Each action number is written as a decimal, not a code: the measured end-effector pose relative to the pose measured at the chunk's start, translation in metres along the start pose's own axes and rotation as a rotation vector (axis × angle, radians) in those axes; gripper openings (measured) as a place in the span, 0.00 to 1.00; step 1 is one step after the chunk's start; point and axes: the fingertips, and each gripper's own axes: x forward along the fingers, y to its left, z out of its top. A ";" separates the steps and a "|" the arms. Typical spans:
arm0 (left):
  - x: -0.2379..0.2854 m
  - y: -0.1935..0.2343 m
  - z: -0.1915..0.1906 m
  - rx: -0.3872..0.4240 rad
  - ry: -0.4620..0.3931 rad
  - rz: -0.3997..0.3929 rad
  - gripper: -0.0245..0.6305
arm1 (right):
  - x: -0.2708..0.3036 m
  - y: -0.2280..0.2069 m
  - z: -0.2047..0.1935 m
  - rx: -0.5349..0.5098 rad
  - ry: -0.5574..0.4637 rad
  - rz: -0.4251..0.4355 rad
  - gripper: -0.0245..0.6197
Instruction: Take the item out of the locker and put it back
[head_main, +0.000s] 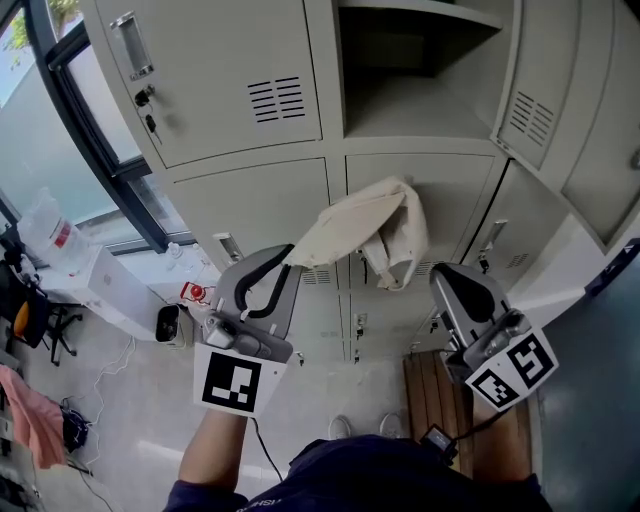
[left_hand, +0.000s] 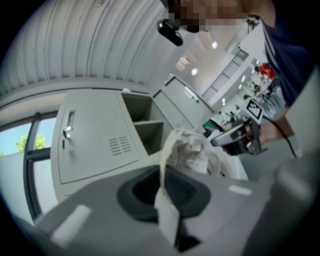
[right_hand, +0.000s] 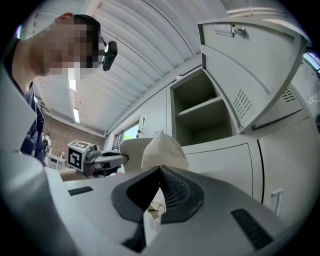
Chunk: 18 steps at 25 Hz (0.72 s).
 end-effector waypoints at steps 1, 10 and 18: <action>-0.001 -0.001 -0.004 -0.009 -0.002 -0.001 0.07 | 0.000 0.001 -0.002 0.001 0.004 -0.004 0.05; -0.005 -0.001 -0.026 -0.169 -0.038 0.000 0.07 | 0.002 0.004 -0.011 -0.001 0.025 -0.030 0.05; -0.011 0.001 -0.033 -0.194 -0.052 -0.022 0.07 | 0.002 0.005 -0.016 0.006 0.034 -0.066 0.05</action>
